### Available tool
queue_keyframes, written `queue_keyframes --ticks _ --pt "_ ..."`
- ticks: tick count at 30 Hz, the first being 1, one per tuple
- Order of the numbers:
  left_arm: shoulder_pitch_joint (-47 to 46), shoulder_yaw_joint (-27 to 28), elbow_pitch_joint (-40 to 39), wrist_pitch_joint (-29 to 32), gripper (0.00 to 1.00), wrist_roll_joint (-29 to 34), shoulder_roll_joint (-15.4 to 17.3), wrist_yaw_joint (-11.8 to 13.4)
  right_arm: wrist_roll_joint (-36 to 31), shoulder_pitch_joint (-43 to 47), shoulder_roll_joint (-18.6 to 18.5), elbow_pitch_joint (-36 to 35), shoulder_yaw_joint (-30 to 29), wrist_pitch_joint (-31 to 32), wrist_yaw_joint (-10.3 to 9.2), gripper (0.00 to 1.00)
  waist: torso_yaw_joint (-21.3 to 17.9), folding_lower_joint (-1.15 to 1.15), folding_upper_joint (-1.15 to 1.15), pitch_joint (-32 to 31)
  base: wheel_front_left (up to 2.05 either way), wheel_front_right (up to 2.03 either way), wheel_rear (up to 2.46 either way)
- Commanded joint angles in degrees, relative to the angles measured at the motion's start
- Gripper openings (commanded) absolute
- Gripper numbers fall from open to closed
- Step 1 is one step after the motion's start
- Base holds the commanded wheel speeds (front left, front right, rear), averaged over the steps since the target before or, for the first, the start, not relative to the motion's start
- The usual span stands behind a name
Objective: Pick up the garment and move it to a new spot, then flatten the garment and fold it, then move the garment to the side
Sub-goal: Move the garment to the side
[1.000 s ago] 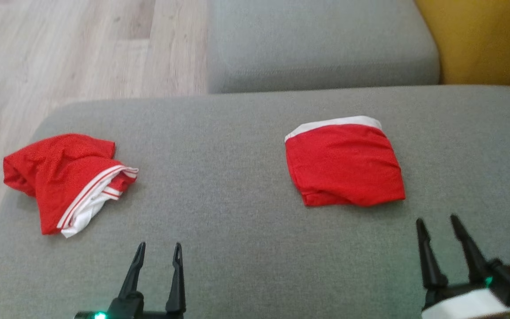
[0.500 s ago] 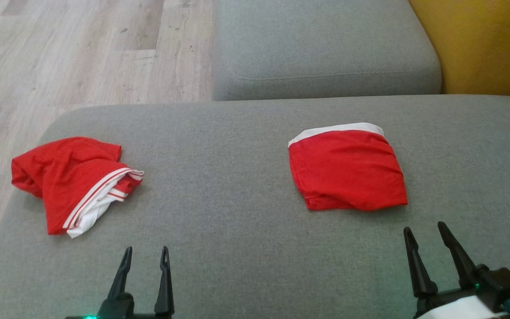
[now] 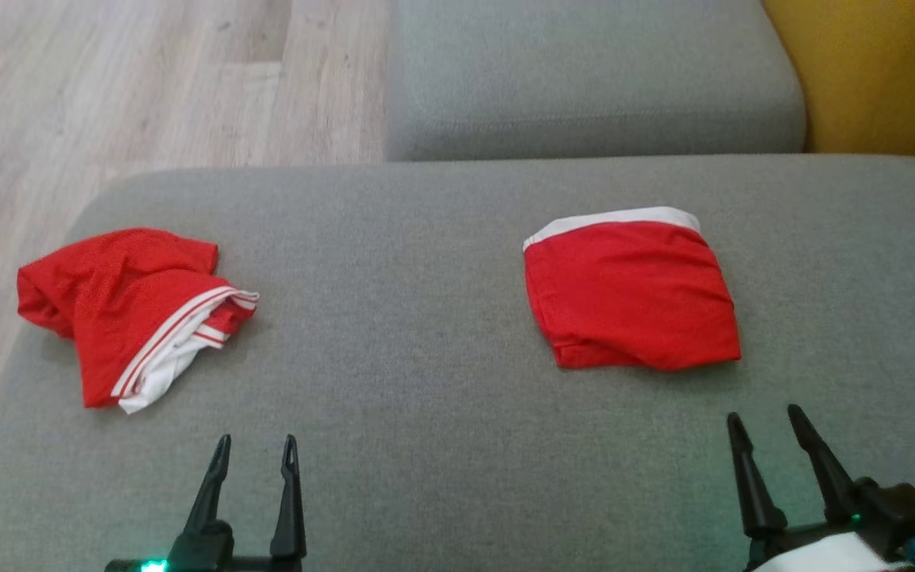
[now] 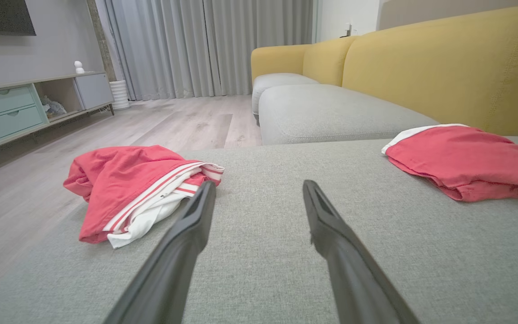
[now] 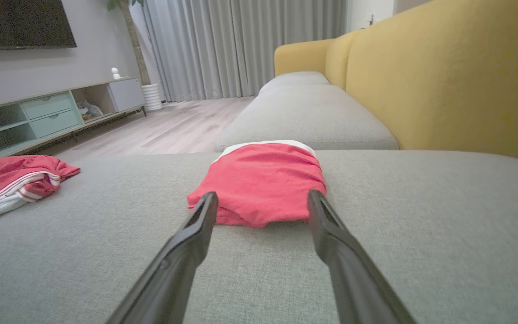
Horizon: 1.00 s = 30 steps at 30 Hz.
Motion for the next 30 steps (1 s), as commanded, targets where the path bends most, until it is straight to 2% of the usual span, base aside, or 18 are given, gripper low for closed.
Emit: queue_keyframes --ticks 1,3,8,11,18,25,26,27,28,30 --pt "-2.4 2.4 -2.0 -0.3 1.0 0.6 0.1 -0.3 0.8 -2.3 -0.2 -0.7 0.6 -0.6 -0.04 1.0 0.1 0.0 0.0 1.1 0.0 0.0 0.0" --pt "-2.8 2.5 -2.3 -0.3 1.0 0.8 0.1 -0.6 2.6 -3.4 0.3 0.2 -0.6 -0.6 -0.04 1.0 0.3 0.0 0.0 2.3 0.0 0.0 0.0" --pt "-3.9 2.7 -2.6 -0.3 1.0 0.7 0.0 -1.2 7.0 -10.7 -2.6 9.3 1.2 -0.4 -0.04 1.0 0.7 0.0 0.0 5.6 0.0 0.0 0.0" --pt "-5.2 2.2 -3.4 -0.3 1.0 0.8 -0.2 -1.4 8.8 -18.7 -5.4 14.2 2.3 3.8 -0.04 1.0 0.8 0.0 0.0 8.4 0.0 0.0 0.0" --pt "-9.4 -0.1 -5.2 -0.3 1.0 1.0 -0.4 -2.1 11.7 -36.6 -8.6 24.9 2.3 15.6 -0.04 1.0 1.9 0.0 0.0 14.5 0.0 0.0 0.0" --pt "-12.1 -2.0 -5.7 -0.3 1.0 0.5 -0.5 -1.9 14.8 -44.4 -9.1 33.9 3.3 22.0 -0.04 1.0 3.1 0.0 0.0 18.4 0.0 0.0 0.0" --pt "-12.3 -2.2 -5.7 -0.3 1.0 0.4 -0.5 -1.8 15.6 -45.0 -8.8 34.9 3.9 22.6 -0.04 0.93 3.2 0.0 0.0 18.7 0.0 0.0 0.0" --pt "-12.5 -2.3 -5.7 -0.3 1.0 0.3 -0.5 -1.7 16.4 -45.5 -8.6 35.5 4.5 22.8 -0.04 0.38 3.1 0.0 0.0 19.0 0.0 0.0 0.0" --pt "-12.6 -2.4 -5.8 -0.3 1.0 0.2 -0.5 -1.6 17.3 -45.9 -8.5 35.8 5.0 22.4 -0.04 0.0 3.0 0.0 0.0 19.3 0.0 0.0 0.0" --pt "-12.8 -2.3 -6.0 -0.3 1.0 0.0 -0.5 -1.3 18.3 -46.5 -8.9 36.0 6.6 21.4 -0.04 0.0 2.3 0.0 0.0 19.9 0.0 0.0 0.0"
